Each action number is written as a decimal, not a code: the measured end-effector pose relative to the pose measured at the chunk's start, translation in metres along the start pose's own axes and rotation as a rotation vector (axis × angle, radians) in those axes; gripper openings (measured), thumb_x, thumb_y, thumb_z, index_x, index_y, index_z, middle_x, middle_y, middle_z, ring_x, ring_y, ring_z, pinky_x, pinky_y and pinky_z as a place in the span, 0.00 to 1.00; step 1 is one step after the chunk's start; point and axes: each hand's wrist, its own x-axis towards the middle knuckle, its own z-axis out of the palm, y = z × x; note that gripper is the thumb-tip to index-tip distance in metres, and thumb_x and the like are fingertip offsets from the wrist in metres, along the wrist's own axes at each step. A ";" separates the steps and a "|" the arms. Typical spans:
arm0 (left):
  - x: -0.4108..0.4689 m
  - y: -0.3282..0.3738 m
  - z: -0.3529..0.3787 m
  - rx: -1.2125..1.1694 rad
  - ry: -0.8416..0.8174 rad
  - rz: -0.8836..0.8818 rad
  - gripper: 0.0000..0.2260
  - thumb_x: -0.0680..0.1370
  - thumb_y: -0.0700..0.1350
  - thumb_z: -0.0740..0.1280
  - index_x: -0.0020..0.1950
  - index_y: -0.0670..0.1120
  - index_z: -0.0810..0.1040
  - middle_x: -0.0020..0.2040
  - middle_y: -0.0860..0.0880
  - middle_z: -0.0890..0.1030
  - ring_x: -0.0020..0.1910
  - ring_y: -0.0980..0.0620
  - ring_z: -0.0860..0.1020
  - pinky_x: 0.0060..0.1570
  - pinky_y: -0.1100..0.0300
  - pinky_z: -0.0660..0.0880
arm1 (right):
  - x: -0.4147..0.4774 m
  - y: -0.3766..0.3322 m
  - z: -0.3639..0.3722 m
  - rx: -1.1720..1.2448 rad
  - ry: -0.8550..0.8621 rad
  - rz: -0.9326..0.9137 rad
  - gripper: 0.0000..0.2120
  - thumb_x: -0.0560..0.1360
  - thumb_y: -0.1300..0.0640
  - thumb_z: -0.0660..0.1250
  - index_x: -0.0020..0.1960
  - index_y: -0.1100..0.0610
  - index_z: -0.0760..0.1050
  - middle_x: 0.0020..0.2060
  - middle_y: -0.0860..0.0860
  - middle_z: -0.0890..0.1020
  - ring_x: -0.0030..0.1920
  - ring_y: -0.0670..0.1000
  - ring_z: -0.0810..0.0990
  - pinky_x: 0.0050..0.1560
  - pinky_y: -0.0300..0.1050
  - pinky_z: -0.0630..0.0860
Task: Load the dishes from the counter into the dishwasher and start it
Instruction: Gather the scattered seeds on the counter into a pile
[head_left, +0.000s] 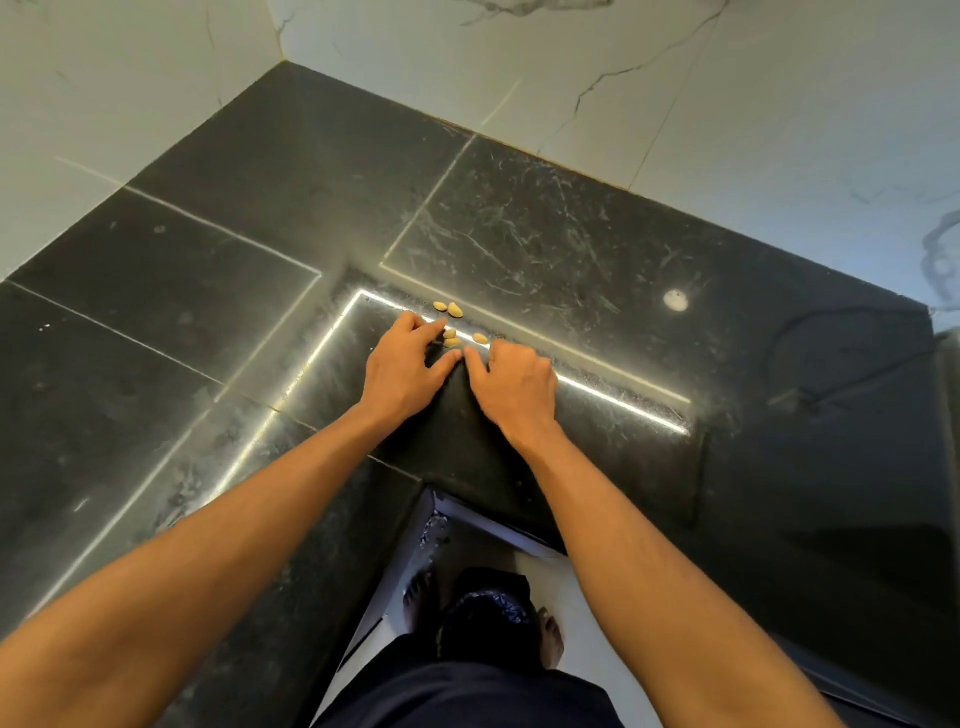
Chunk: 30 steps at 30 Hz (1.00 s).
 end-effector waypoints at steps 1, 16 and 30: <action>0.002 0.002 0.000 0.036 0.002 0.002 0.13 0.77 0.56 0.67 0.60 0.55 0.79 0.47 0.57 0.70 0.43 0.55 0.74 0.42 0.55 0.75 | -0.005 0.002 0.003 -0.063 0.015 -0.051 0.23 0.81 0.38 0.57 0.44 0.57 0.76 0.41 0.55 0.81 0.43 0.59 0.80 0.38 0.49 0.67; 0.020 0.011 -0.002 0.198 -0.081 0.116 0.10 0.81 0.48 0.62 0.51 0.47 0.82 0.56 0.52 0.78 0.53 0.48 0.78 0.42 0.48 0.78 | -0.002 0.012 0.003 0.025 0.077 -0.215 0.19 0.81 0.53 0.64 0.33 0.54 0.64 0.27 0.53 0.71 0.29 0.55 0.70 0.33 0.48 0.64; 0.016 0.005 -0.001 0.204 -0.069 0.319 0.06 0.78 0.42 0.68 0.45 0.41 0.81 0.42 0.43 0.80 0.42 0.42 0.77 0.41 0.50 0.72 | 0.022 0.011 -0.029 1.704 -0.341 0.720 0.17 0.80 0.47 0.66 0.36 0.54 0.70 0.24 0.47 0.66 0.19 0.42 0.61 0.17 0.32 0.55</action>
